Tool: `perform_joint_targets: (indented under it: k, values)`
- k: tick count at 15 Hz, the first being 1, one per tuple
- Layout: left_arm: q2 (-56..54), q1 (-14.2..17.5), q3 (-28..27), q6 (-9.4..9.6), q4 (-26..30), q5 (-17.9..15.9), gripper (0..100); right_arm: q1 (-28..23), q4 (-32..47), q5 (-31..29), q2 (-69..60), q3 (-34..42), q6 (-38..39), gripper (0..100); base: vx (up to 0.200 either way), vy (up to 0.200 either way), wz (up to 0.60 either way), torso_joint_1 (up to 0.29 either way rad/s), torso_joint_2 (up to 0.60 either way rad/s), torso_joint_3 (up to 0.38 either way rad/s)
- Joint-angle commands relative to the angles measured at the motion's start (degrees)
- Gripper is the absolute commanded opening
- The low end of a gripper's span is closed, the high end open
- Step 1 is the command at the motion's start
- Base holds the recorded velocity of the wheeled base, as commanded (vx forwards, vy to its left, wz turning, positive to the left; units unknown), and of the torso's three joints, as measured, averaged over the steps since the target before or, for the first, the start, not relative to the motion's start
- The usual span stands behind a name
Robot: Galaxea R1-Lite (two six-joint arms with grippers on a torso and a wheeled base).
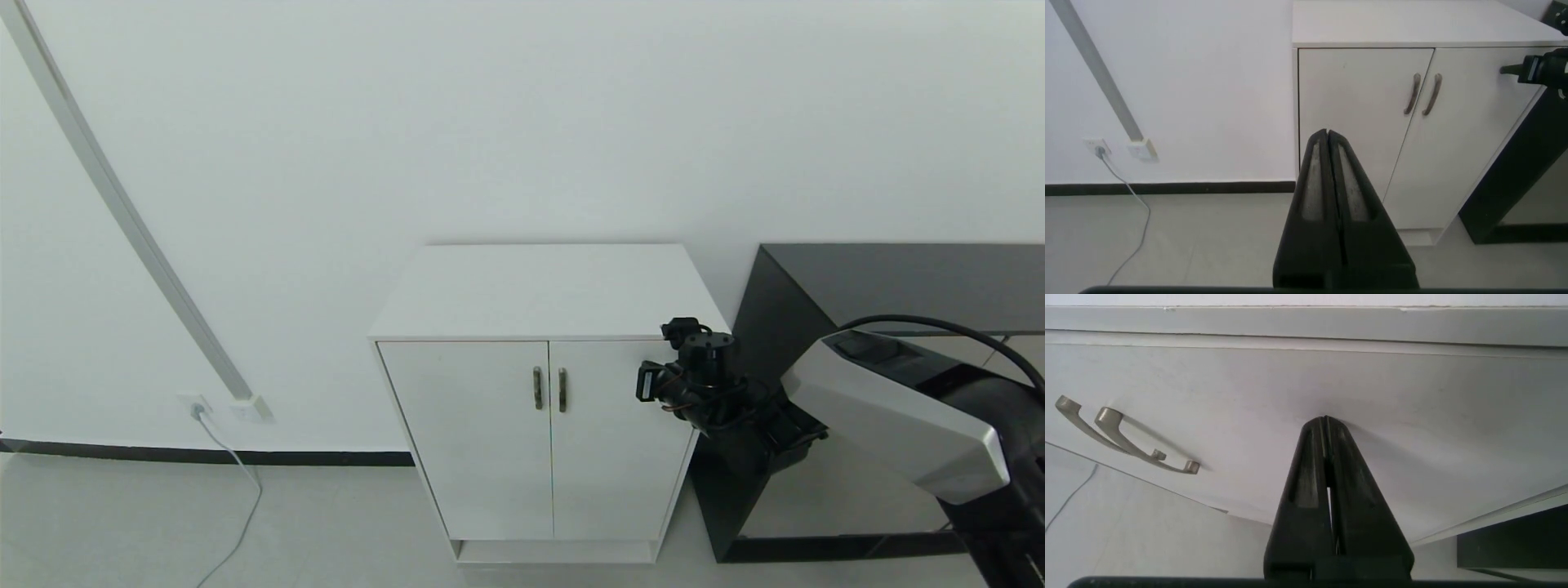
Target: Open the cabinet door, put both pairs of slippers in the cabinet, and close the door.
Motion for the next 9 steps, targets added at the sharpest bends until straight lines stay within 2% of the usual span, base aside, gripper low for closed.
perform_joint_targets:
  k: [1, 9]
  values:
    - [-0.02, 0.00, 0.00, 0.02, -0.01, 0.01, 0, -0.07, -0.07, -0.01, 0.24, -0.26, 0.02, 0, 0.000, 0.000, 0.00, 0.000, 0.00, 0.000]
    - [0.06, 0.00, 0.00, 0.02, -0.01, 0.01, 0, -0.68, 0.02, -0.01, 1.12, -1.05, 0.02, 0, 0.000, 0.000, 0.00, 0.000, 0.00, 0.000]
